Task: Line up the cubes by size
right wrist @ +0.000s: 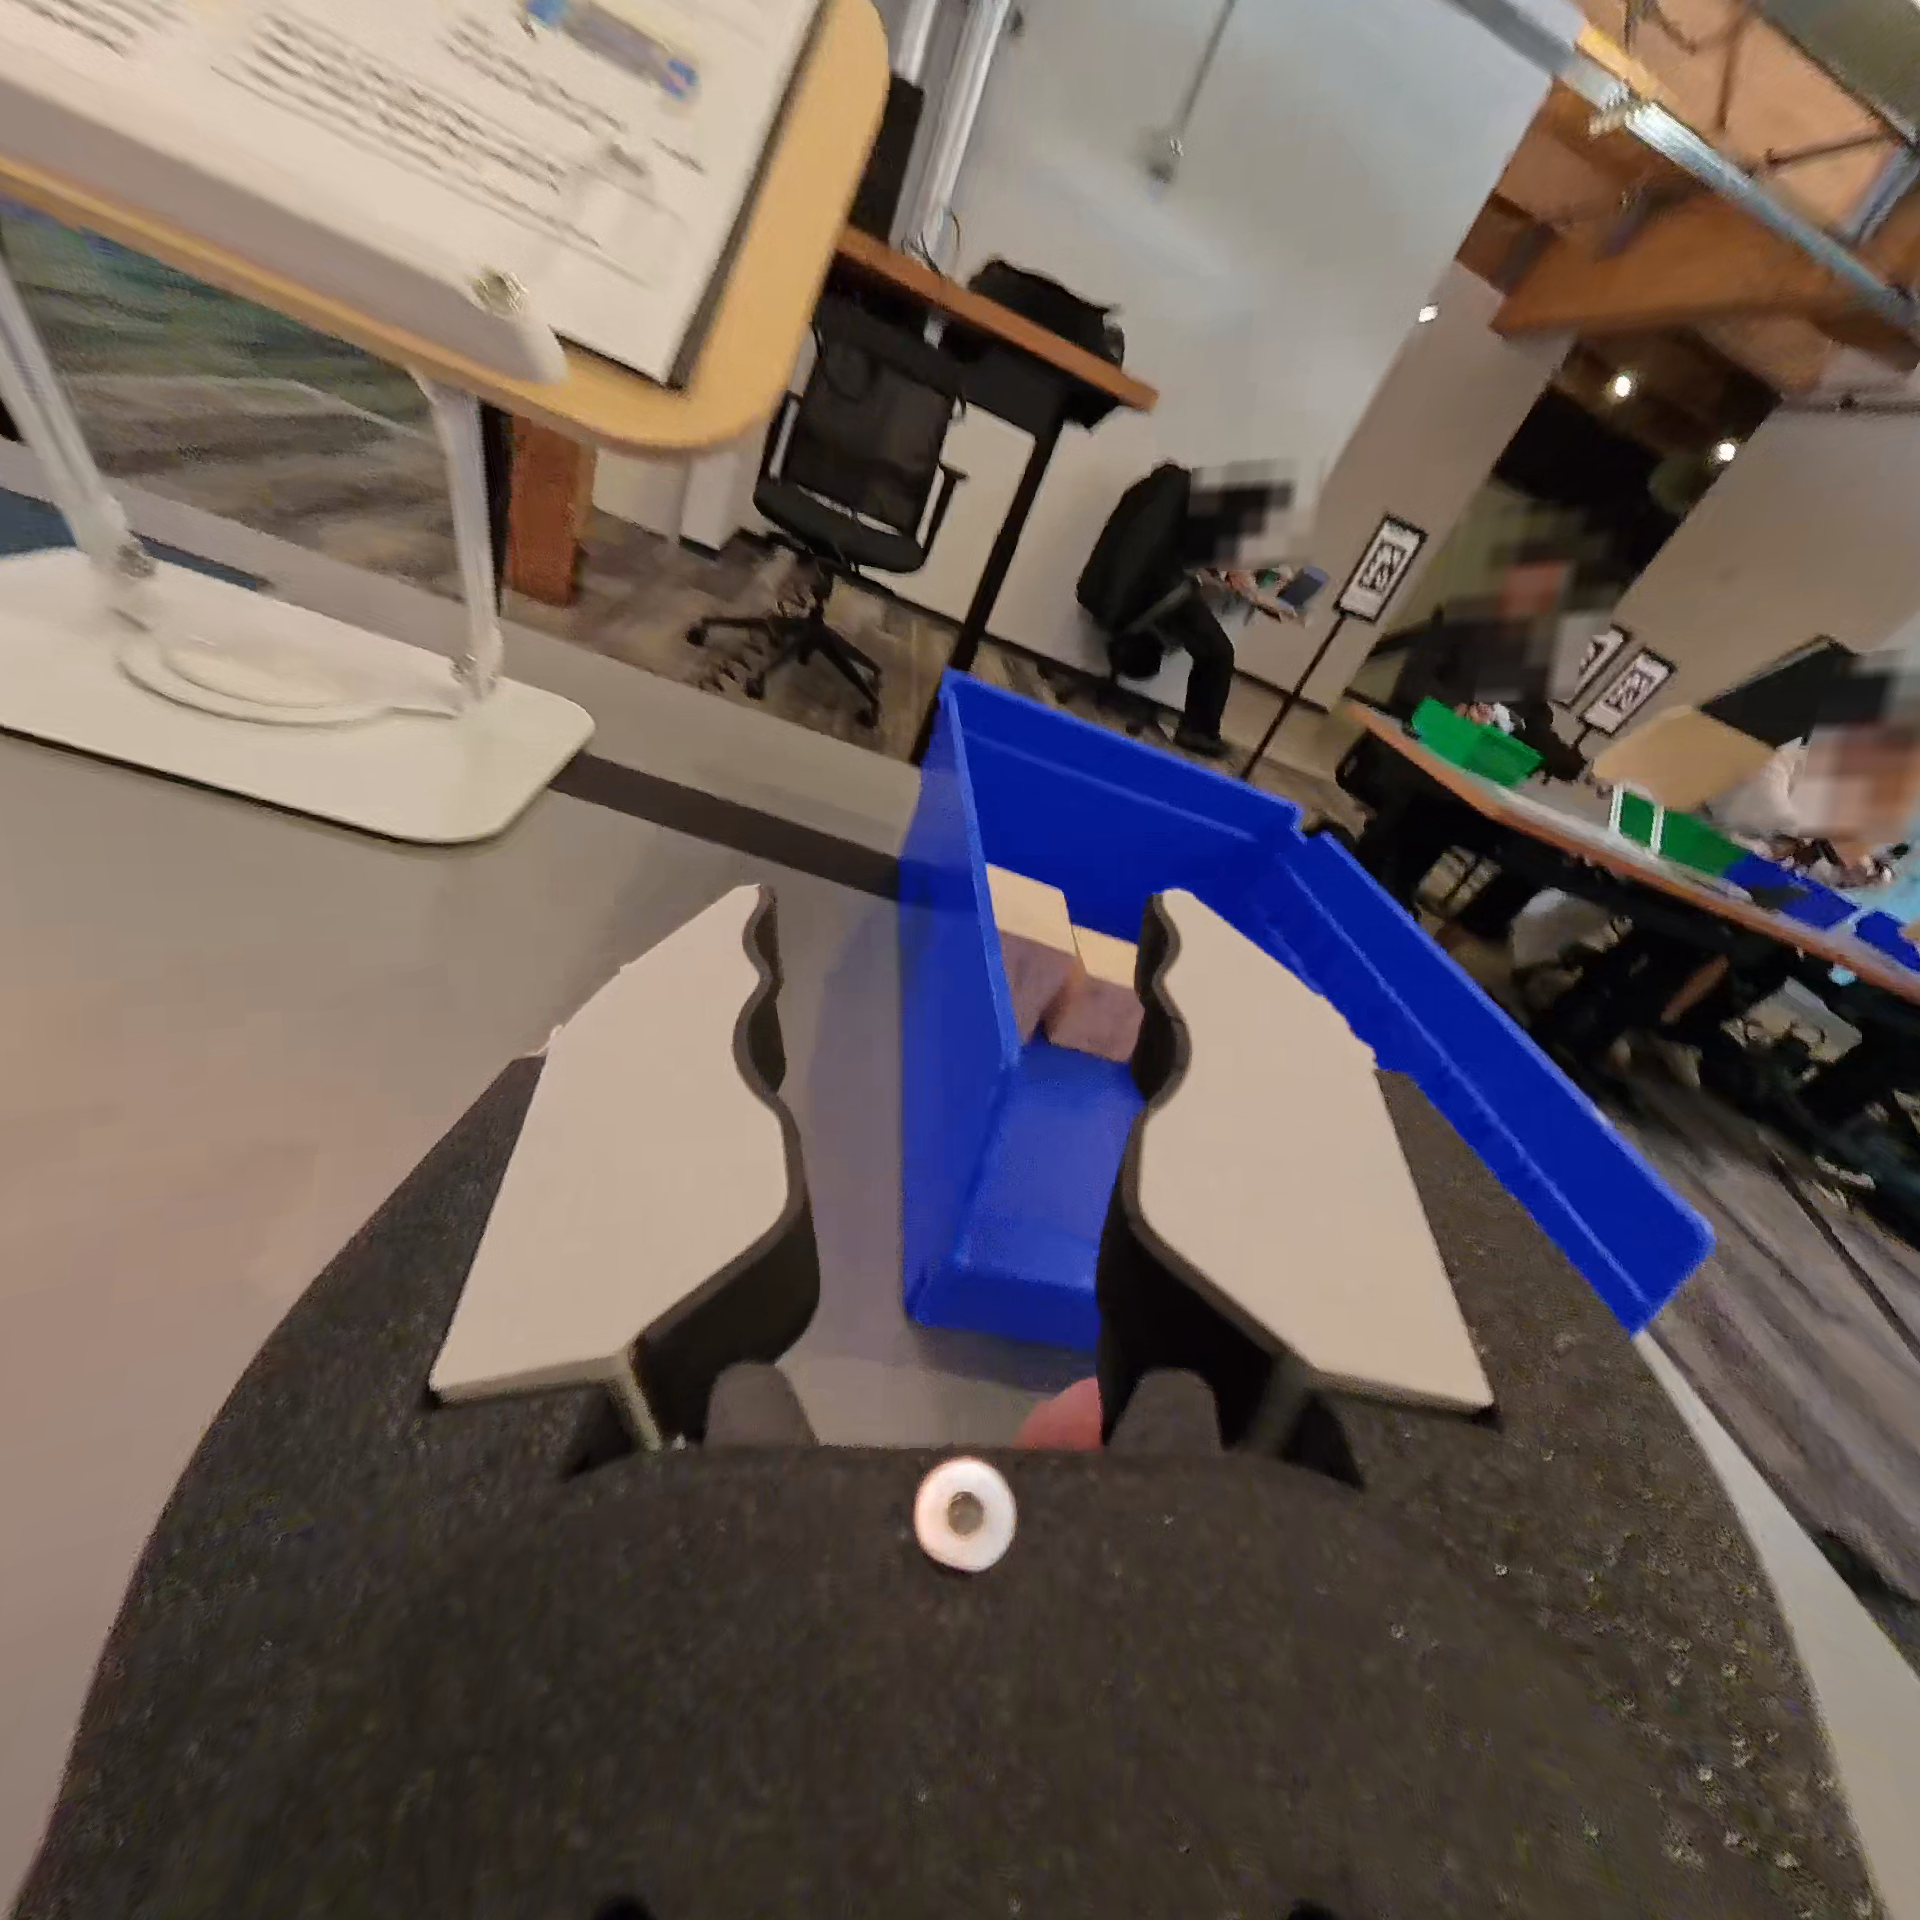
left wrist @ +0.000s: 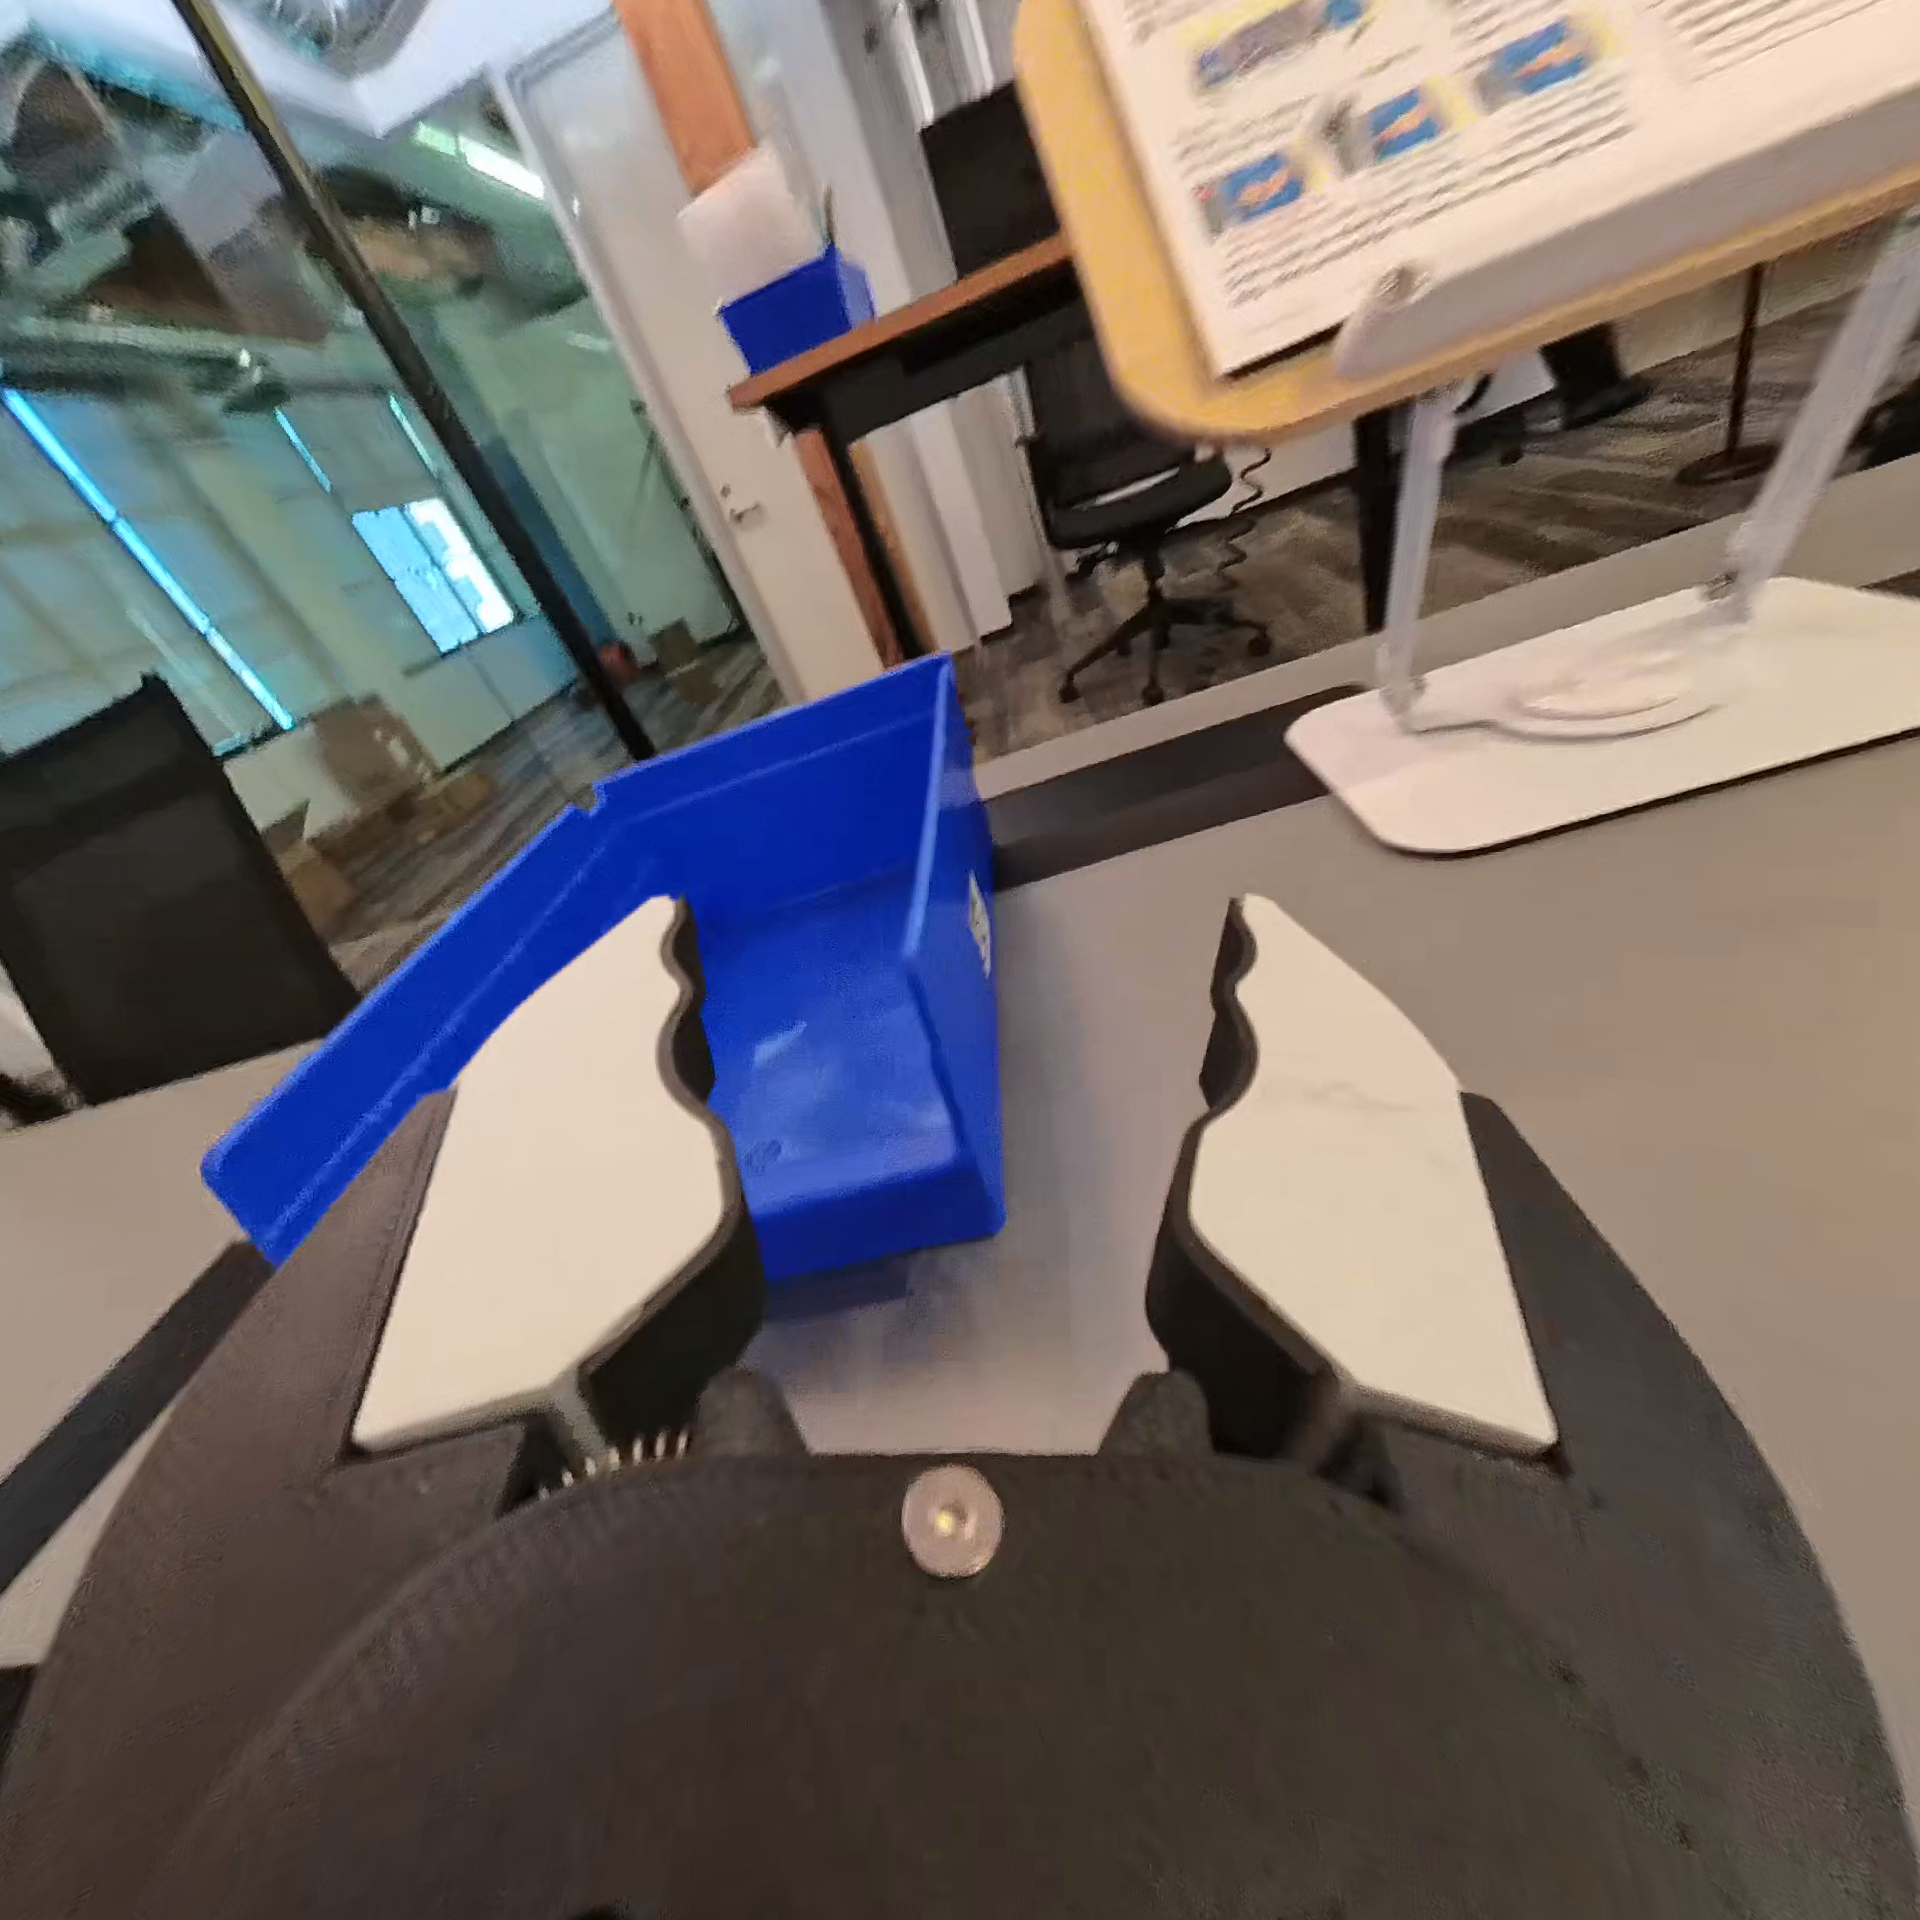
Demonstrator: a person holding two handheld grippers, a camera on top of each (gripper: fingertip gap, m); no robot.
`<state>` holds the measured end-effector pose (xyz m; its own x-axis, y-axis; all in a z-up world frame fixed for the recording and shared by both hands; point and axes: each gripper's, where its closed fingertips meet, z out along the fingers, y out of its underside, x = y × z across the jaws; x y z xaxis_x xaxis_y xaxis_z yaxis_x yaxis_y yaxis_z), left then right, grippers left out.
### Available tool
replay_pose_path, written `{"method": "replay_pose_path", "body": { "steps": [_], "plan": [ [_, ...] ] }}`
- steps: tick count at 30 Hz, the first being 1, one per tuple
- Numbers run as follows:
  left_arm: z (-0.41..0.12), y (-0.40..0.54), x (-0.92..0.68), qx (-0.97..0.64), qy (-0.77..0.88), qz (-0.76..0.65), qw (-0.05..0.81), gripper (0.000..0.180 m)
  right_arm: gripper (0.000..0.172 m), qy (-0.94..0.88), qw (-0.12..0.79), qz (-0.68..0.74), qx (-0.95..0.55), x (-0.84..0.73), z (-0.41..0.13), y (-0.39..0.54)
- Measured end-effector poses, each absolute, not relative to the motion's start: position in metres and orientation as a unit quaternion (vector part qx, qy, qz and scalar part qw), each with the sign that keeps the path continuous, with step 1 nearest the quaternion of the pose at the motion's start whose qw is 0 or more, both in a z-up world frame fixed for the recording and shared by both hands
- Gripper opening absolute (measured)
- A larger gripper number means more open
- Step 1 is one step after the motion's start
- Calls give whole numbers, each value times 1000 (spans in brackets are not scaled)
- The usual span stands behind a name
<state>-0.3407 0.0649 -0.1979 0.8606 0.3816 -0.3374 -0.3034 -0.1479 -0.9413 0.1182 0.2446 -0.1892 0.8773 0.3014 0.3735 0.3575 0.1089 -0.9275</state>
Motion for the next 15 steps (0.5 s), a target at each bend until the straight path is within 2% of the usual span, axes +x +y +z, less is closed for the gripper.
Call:
{"method": "replay_pose_path", "body": {
  "steps": [6, 10, 15],
  "plan": [
    [-227, 80, -368, -750, -57, 247, 610, 93, 62, -252, 652, -6, -715, 124, -234, 266],
    [-236, 91, -379, -763, -53, 258, 590, 90, 54, -260, 648, -21, -716, 117, -236, 272],
    [-245, 108, -379, -777, -11, 281, 563, 65, 49, -258, 622, -11, -740, 117, -244, 280]
  ]
}}
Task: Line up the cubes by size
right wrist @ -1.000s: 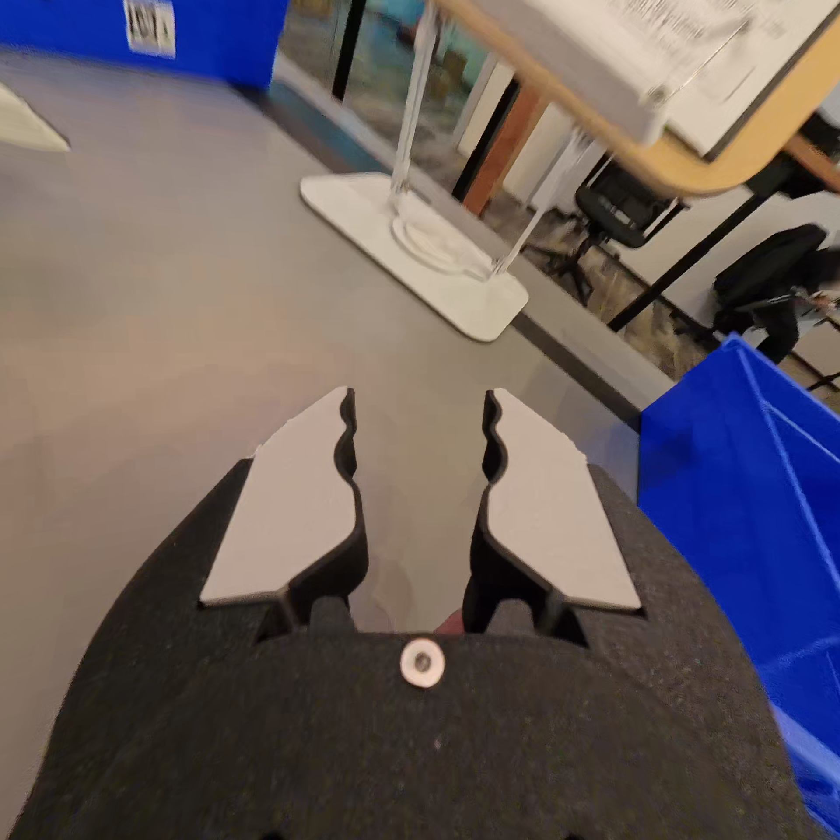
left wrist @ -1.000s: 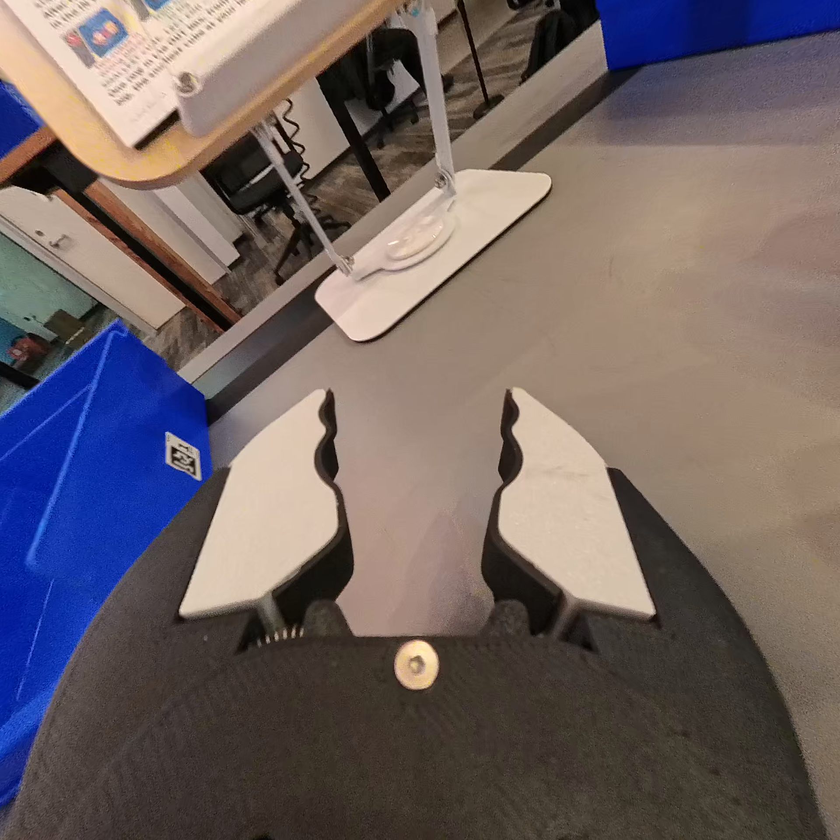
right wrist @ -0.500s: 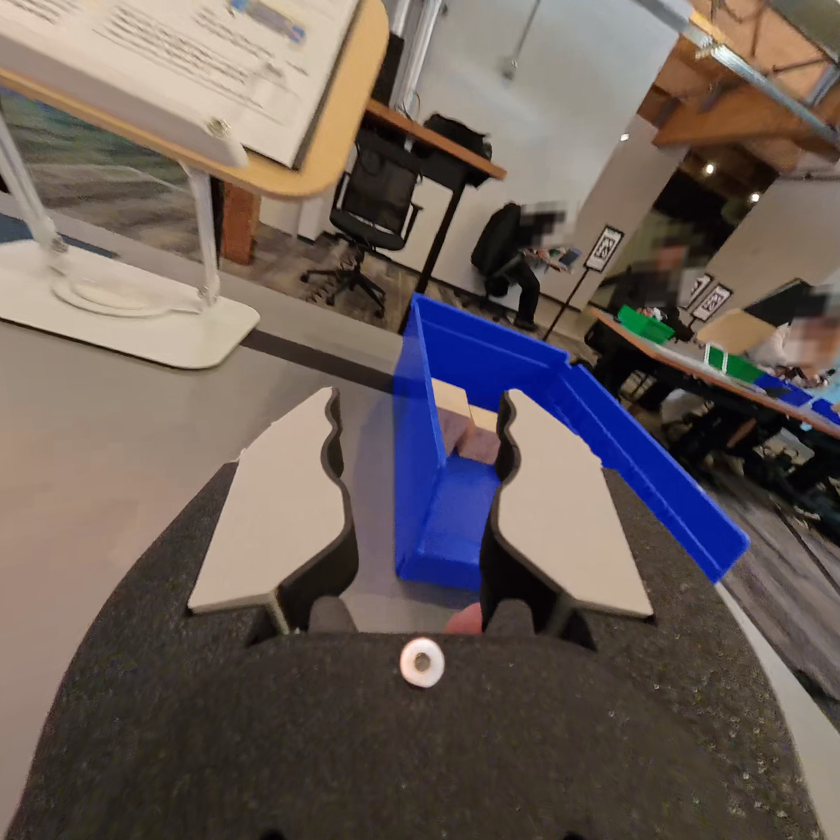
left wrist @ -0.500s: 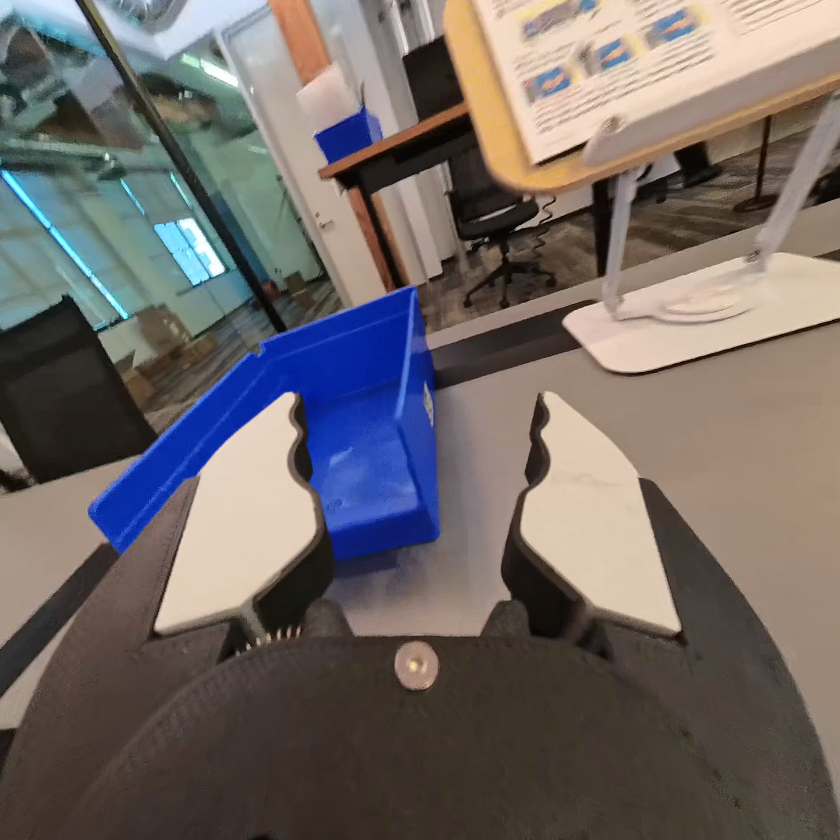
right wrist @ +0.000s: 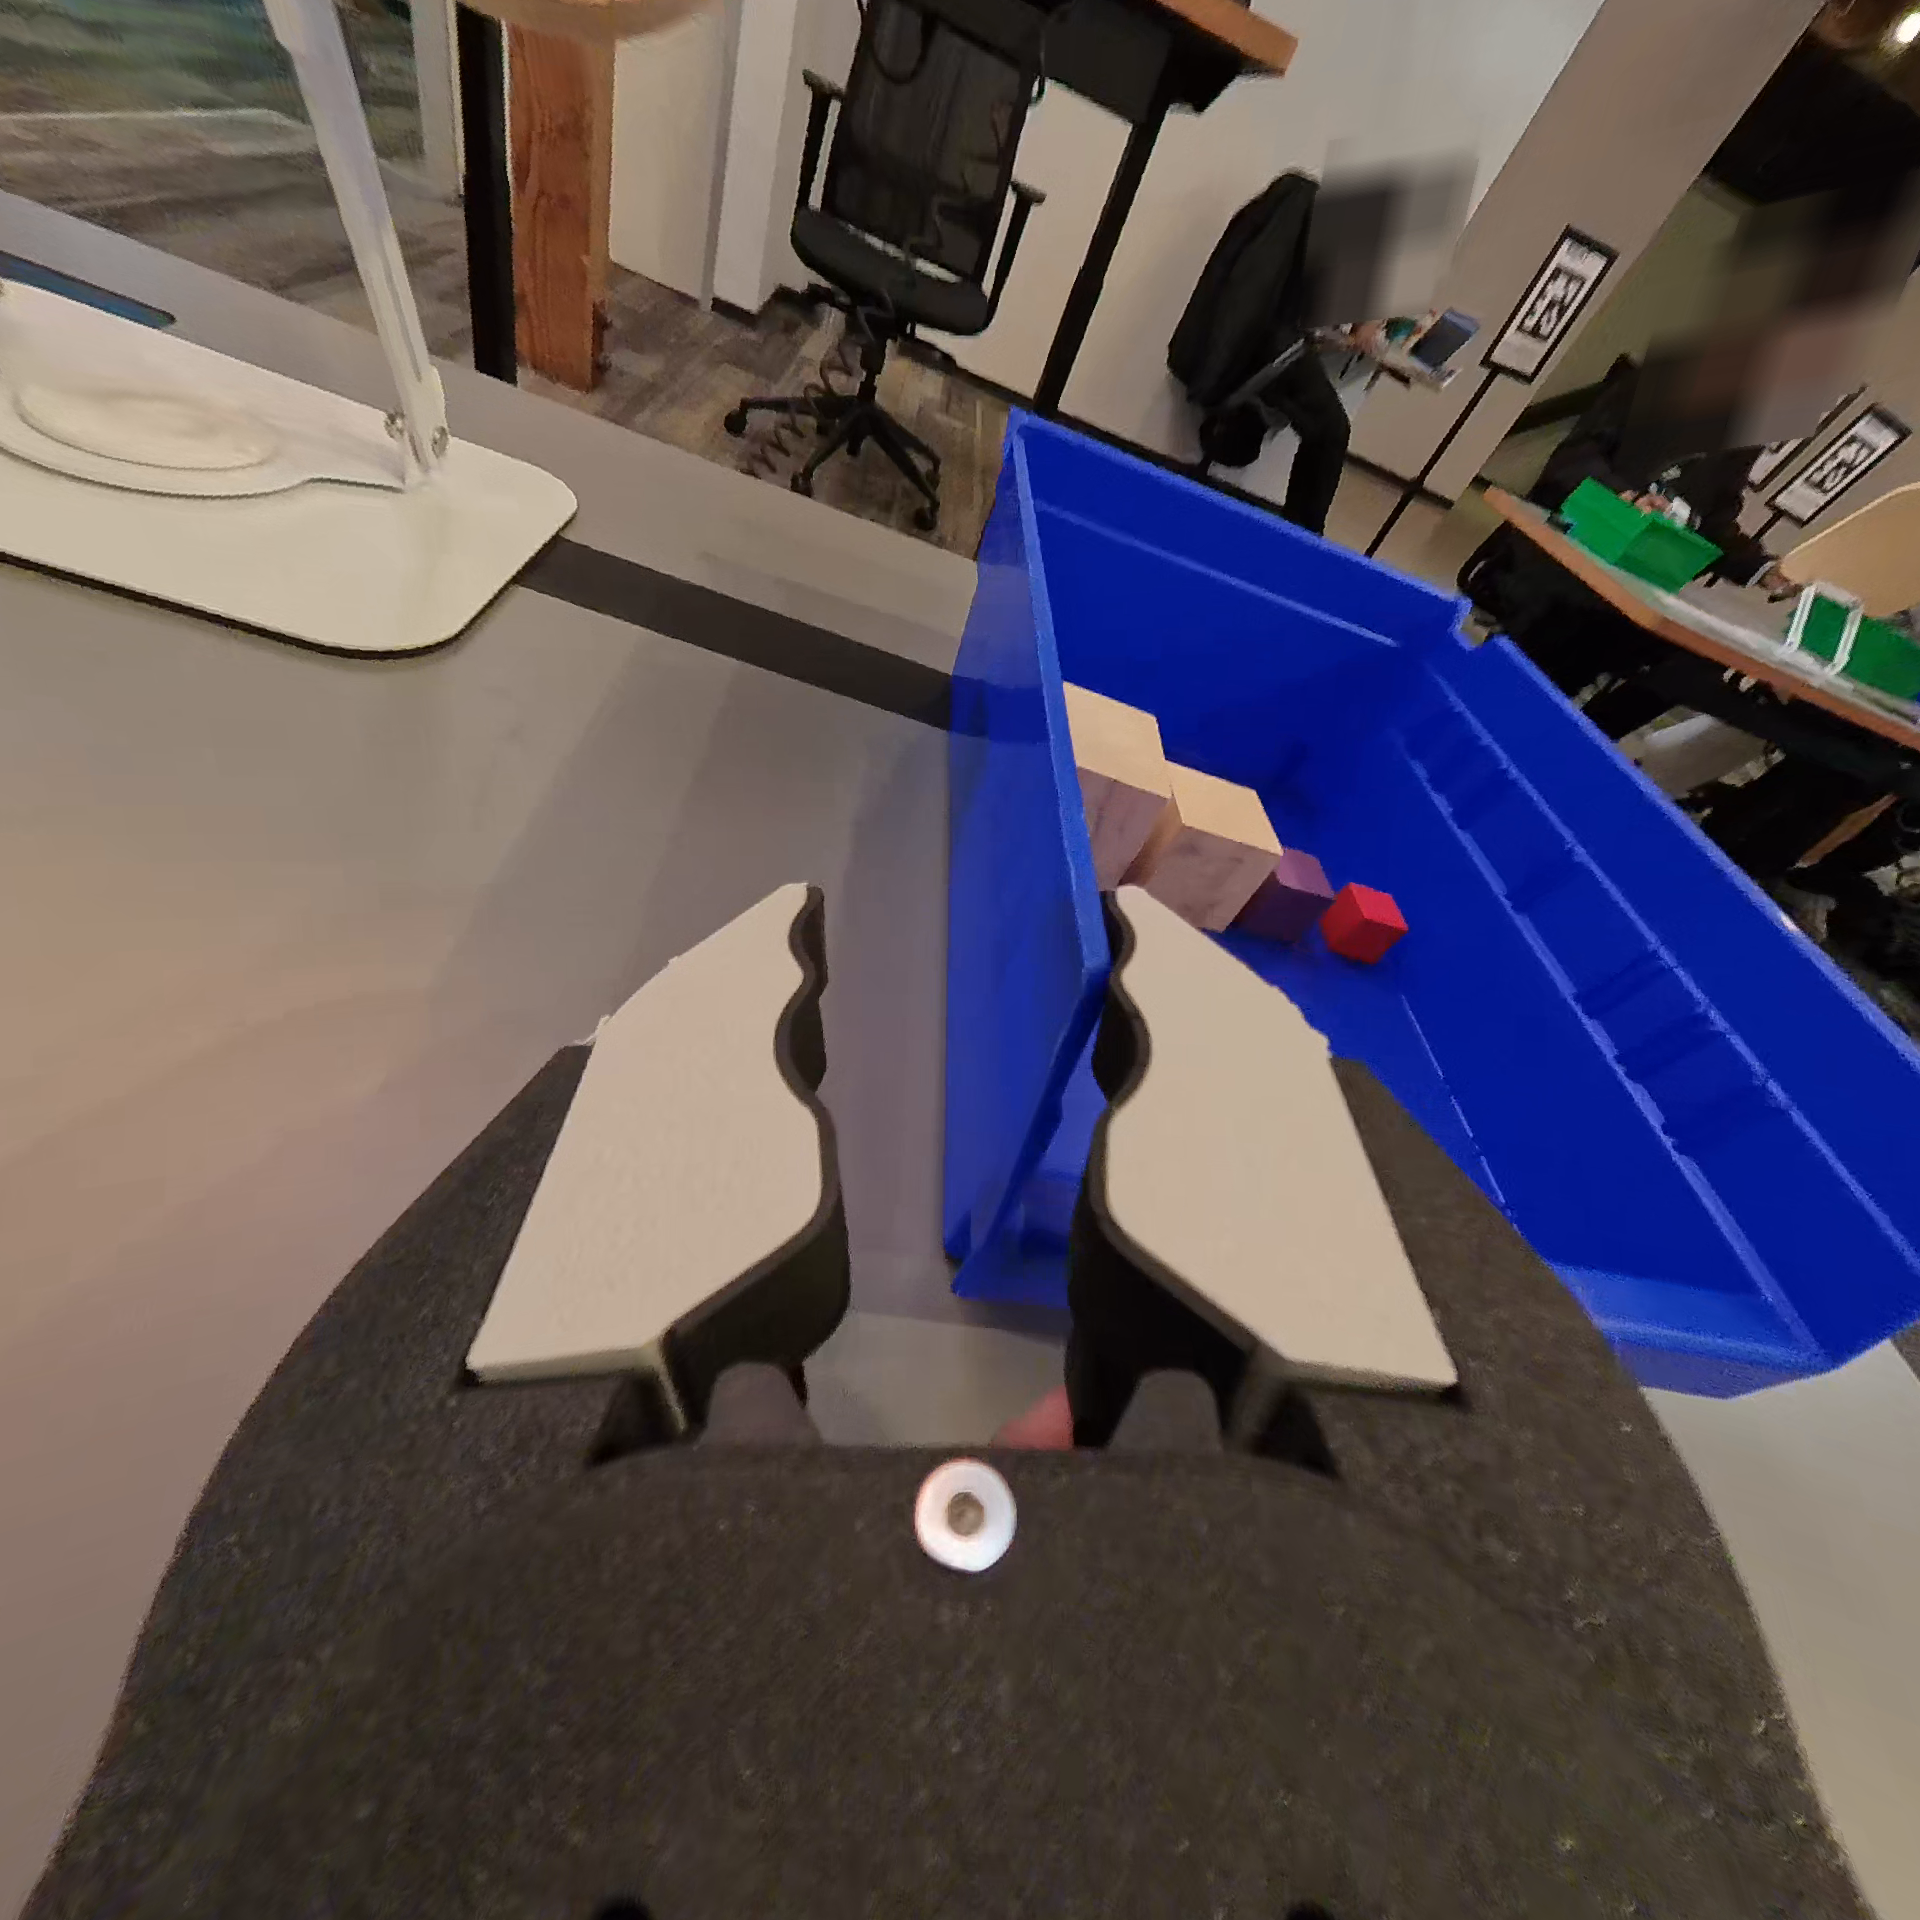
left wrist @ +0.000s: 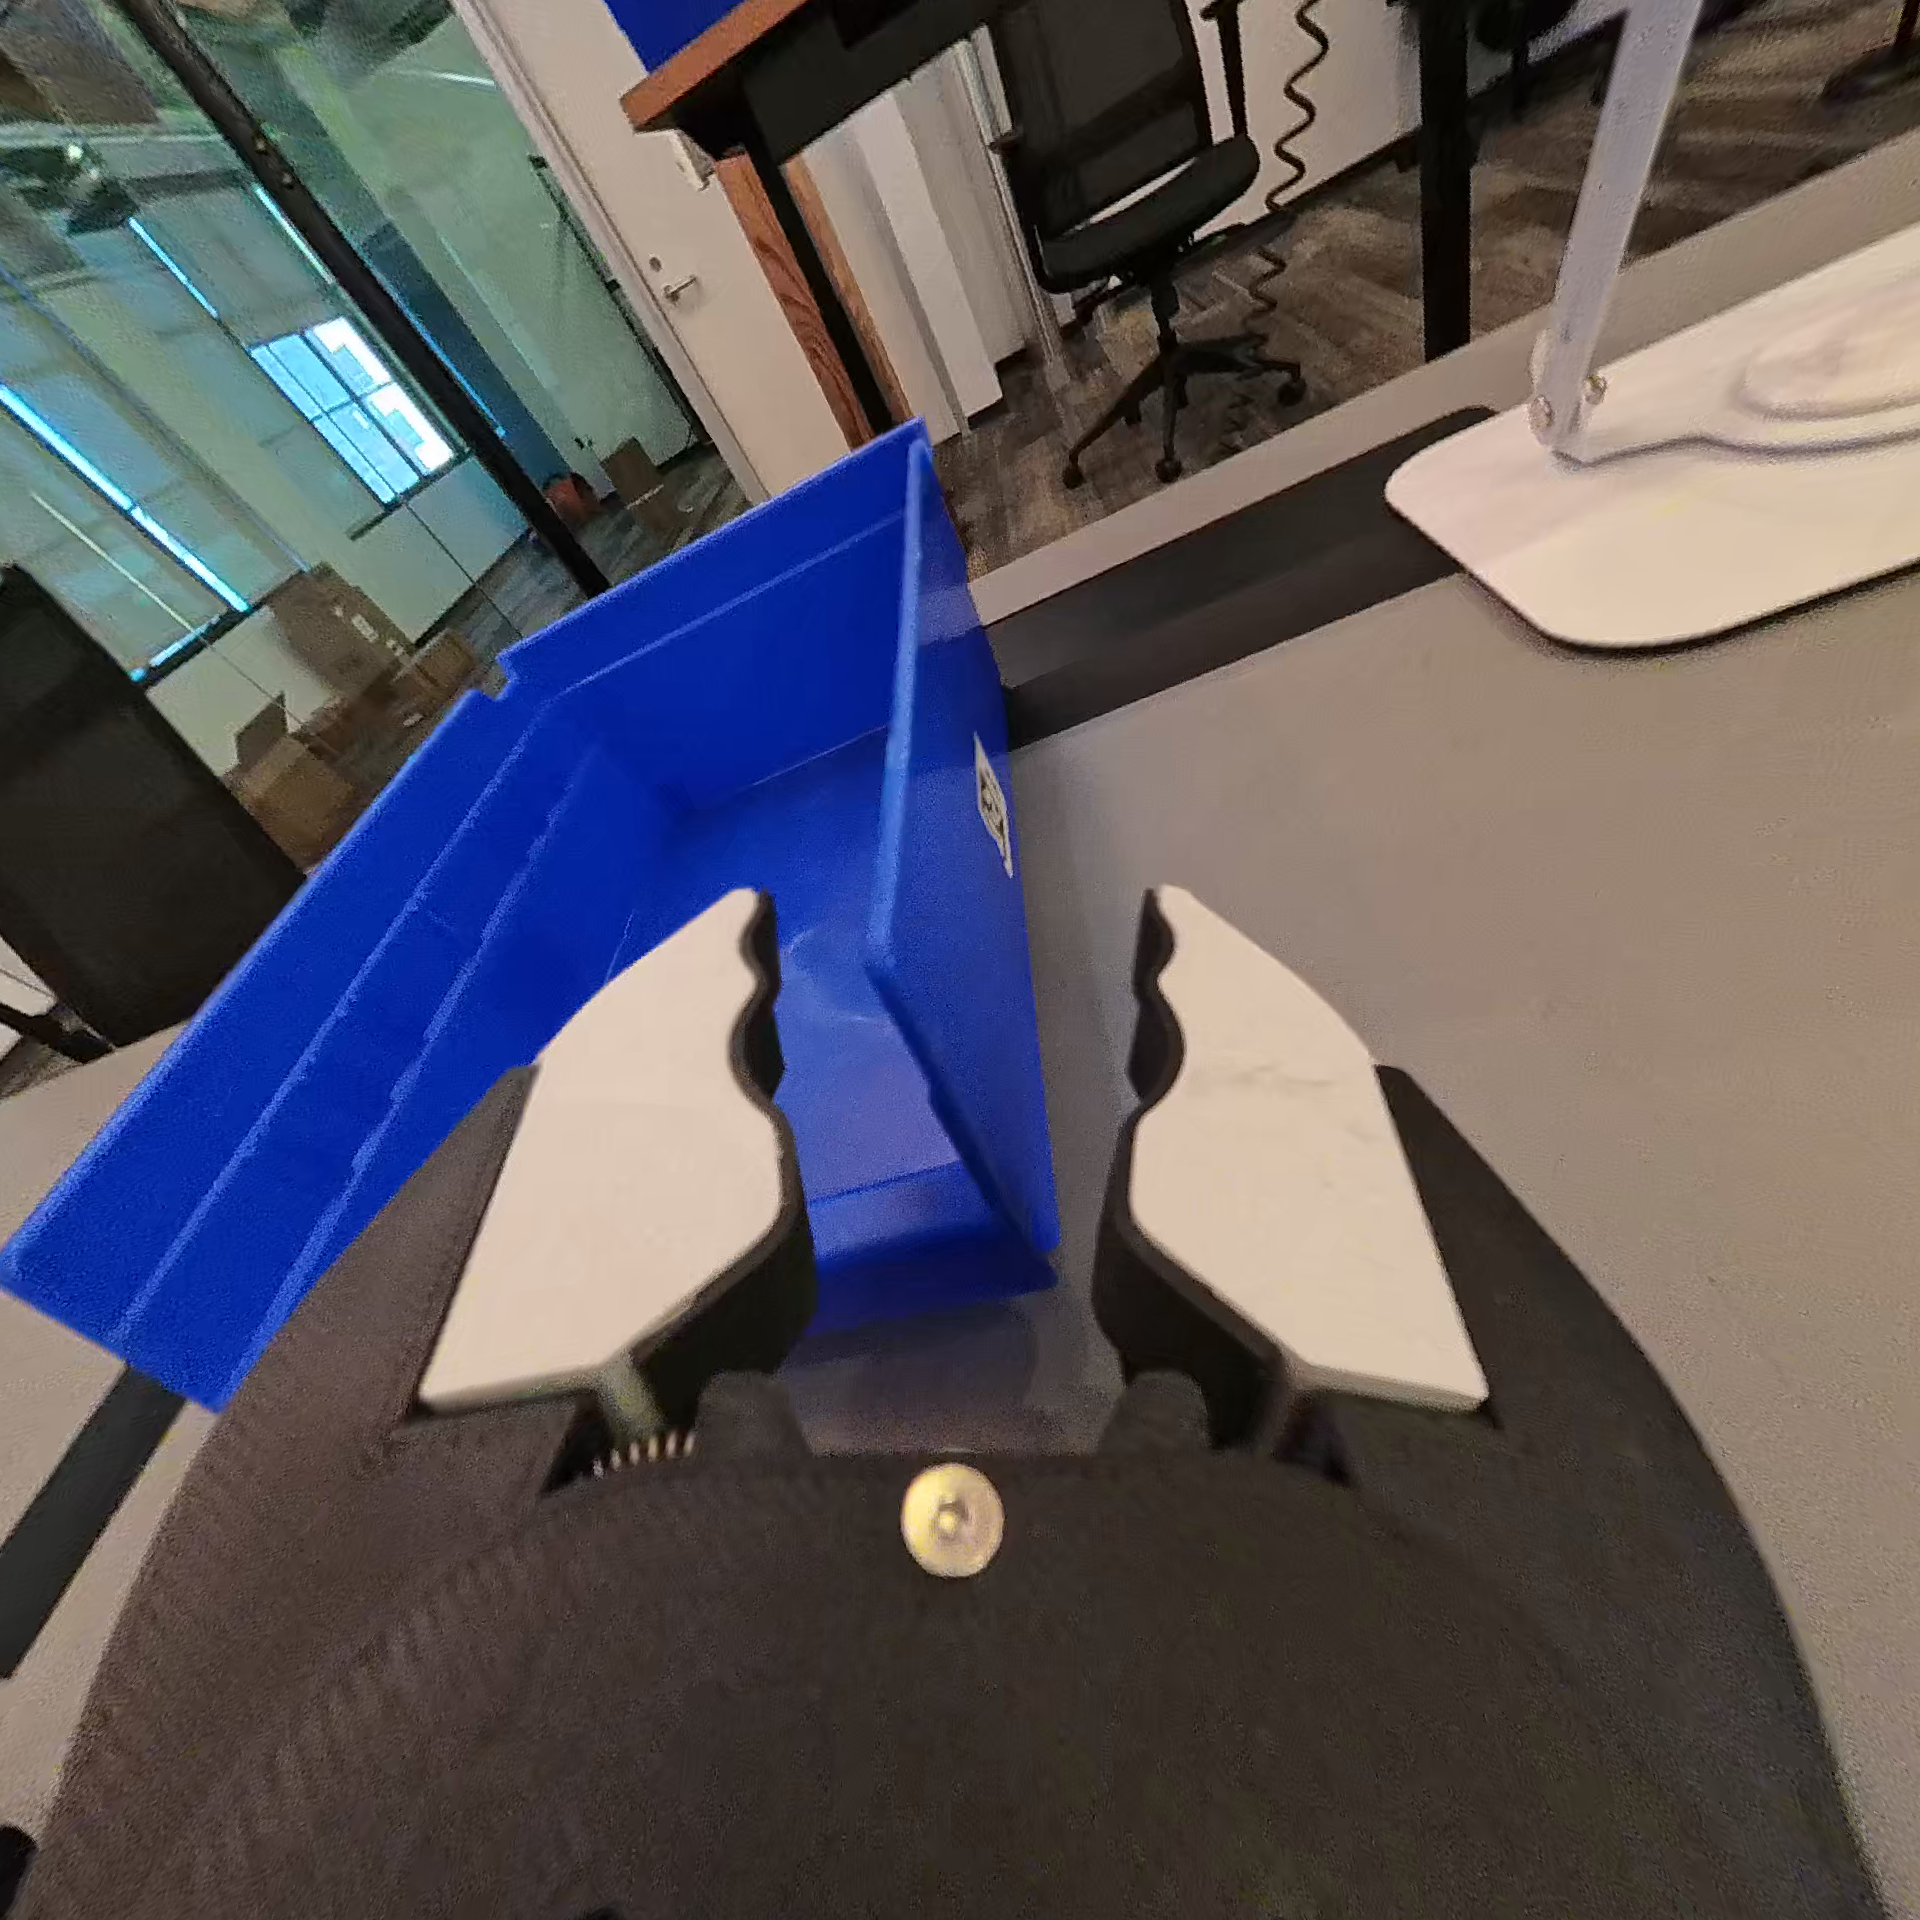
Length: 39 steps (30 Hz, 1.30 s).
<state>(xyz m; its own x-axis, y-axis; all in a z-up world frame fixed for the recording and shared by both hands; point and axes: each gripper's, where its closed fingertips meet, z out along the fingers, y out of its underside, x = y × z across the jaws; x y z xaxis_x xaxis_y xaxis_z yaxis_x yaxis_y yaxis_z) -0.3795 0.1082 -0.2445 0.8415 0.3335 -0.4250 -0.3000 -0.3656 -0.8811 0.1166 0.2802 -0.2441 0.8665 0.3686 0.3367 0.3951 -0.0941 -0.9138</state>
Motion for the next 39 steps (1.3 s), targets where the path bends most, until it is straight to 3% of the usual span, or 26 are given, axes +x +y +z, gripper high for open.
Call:
{"method": "replay_pose_path", "body": {
  "steps": [6, 12, 15, 39],
  "plan": [
    [-259, 119, -382, -799, 23, 306, 517, 27, 35, -258, 605, -23, -753, 117, -251, 287],
    [-258, 121, -382, -796, 28, 308, 520, 22, 4, -259, 616, -29, -744, 121, -246, 289],
    [-254, 115, -382, -794, 5, 286, 536, 10, 4, -266, 616, -29, -741, 121, -247, 288],
    [-257, 18, -324, -827, 85, 161, 532, 4, 3, -291, 576, 62, -762, 125, -250, 233]
  ]
}}
